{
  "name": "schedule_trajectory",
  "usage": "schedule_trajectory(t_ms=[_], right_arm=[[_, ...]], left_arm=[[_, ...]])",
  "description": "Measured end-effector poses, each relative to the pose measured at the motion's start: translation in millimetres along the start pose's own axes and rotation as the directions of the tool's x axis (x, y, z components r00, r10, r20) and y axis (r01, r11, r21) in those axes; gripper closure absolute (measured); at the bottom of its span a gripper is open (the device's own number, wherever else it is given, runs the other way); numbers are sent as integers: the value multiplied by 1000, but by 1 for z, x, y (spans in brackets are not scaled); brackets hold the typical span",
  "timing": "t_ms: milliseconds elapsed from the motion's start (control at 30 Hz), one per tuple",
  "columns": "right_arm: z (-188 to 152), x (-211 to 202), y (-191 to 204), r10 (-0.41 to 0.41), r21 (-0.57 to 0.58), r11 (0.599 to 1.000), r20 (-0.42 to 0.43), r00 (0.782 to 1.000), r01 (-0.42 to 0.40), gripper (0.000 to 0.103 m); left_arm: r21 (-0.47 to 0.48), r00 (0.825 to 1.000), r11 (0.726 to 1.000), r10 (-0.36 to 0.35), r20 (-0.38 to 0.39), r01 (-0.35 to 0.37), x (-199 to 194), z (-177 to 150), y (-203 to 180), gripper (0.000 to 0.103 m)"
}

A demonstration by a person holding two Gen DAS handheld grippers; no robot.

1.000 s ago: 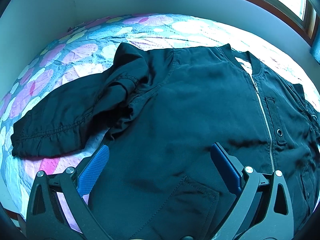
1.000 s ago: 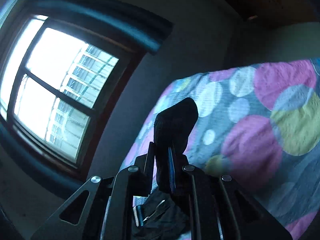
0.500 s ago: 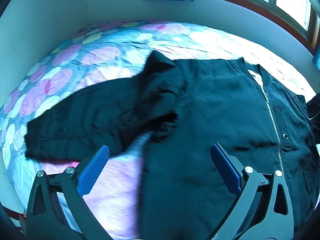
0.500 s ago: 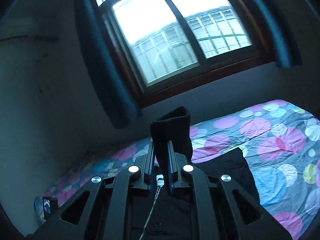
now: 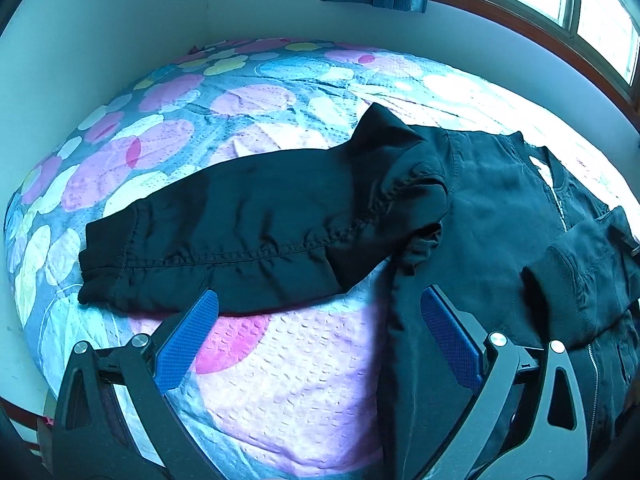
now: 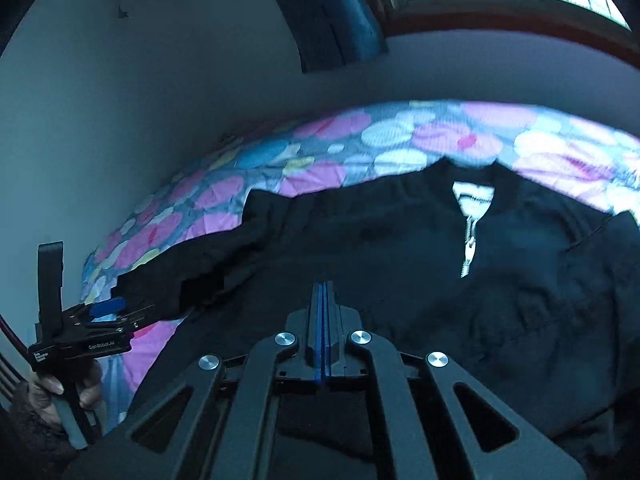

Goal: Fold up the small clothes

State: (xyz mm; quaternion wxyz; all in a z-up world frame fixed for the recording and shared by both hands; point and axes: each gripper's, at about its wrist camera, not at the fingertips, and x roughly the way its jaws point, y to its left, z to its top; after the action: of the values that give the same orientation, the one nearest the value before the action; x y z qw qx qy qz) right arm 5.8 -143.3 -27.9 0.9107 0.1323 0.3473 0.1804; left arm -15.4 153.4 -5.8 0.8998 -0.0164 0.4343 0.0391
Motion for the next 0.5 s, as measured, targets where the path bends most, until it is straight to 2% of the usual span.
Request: schedule_trajectory(t_ms=[133, 233, 267, 300, 367, 500], right_arm=[[-5, 13, -8, 13, 92, 996, -70, 997, -7, 102], [-13, 14, 1, 16, 66, 998, -93, 996, -10, 99], [-16, 14, -1, 18, 68, 998, -95, 995, -11, 93], [-17, 12, -5, 22, 80, 997, -94, 995, -14, 81], [-20, 3, -14, 15, 118, 993, -78, 997, -6, 66], [-30, -18, -33, 5, 168, 986, -45, 999, 3, 65]], left_arm=[[-9, 1000, 1000, -18, -4, 18, 2, 0, 0, 2], [-32, 995, 994, -101, -19, 100, 2, -2, -6, 2], [-41, 990, 990, -139, -31, 137, 2, -4, -10, 2], [-54, 976, 976, -212, -53, 209, 3, -5, -17, 2], [-81, 940, 941, -333, -76, 327, 3, -6, -28, 2], [-133, 841, 851, -524, -134, 508, 16, 0, -63, 2]])
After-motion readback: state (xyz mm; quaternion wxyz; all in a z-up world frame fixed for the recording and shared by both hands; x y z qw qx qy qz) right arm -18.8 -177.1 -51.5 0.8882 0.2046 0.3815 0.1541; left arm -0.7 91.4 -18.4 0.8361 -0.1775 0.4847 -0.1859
